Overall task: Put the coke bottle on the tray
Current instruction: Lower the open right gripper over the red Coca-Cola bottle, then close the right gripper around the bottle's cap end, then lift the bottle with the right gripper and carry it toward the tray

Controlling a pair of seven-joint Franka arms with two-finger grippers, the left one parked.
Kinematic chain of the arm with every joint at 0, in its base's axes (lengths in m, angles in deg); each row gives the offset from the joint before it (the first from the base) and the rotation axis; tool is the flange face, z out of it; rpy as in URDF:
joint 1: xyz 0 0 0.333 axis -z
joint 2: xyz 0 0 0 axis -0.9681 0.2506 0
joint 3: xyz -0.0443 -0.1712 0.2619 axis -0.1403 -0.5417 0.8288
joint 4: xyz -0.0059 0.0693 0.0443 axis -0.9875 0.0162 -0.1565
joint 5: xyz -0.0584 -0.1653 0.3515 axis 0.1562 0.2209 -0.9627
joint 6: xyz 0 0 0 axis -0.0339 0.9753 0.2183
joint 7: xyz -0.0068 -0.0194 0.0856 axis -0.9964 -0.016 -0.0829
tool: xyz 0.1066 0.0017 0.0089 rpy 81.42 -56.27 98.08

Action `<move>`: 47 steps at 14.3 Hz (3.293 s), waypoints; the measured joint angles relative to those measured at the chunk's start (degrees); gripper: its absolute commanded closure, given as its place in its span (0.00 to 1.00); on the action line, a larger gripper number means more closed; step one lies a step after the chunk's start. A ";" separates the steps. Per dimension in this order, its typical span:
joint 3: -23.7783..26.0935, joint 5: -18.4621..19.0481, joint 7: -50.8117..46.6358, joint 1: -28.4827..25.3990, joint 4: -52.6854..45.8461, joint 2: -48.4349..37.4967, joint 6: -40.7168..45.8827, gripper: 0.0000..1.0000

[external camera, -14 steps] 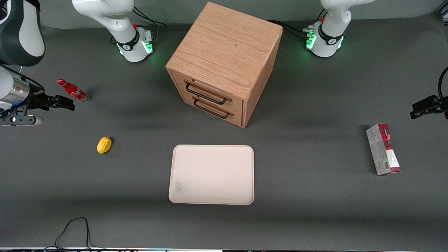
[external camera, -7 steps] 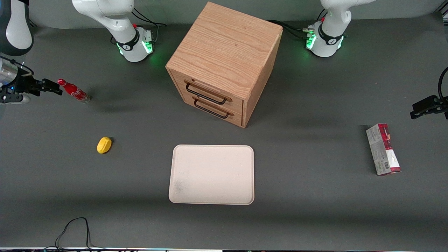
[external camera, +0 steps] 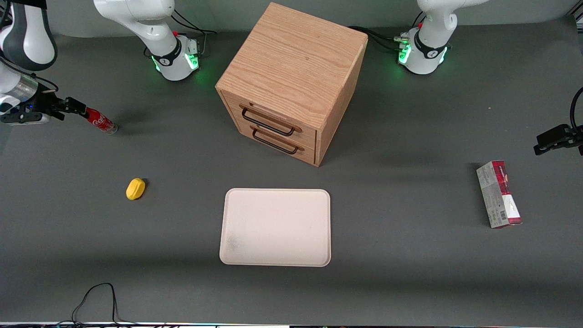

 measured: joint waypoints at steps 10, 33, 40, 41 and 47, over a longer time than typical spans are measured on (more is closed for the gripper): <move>-7.01 5.76 0.33 -0.07 6.39 -1.25 -6.19 0.00; -9.49 10.03 -2.44 -1.56 7.13 -1.25 -8.06 0.44; -8.80 10.03 -3.50 -1.71 7.31 -1.10 -8.23 0.13; -8.90 10.03 -3.50 -1.68 7.41 -1.10 -8.23 0.08; -9.22 10.03 -3.50 -1.67 7.75 -0.96 -8.23 0.80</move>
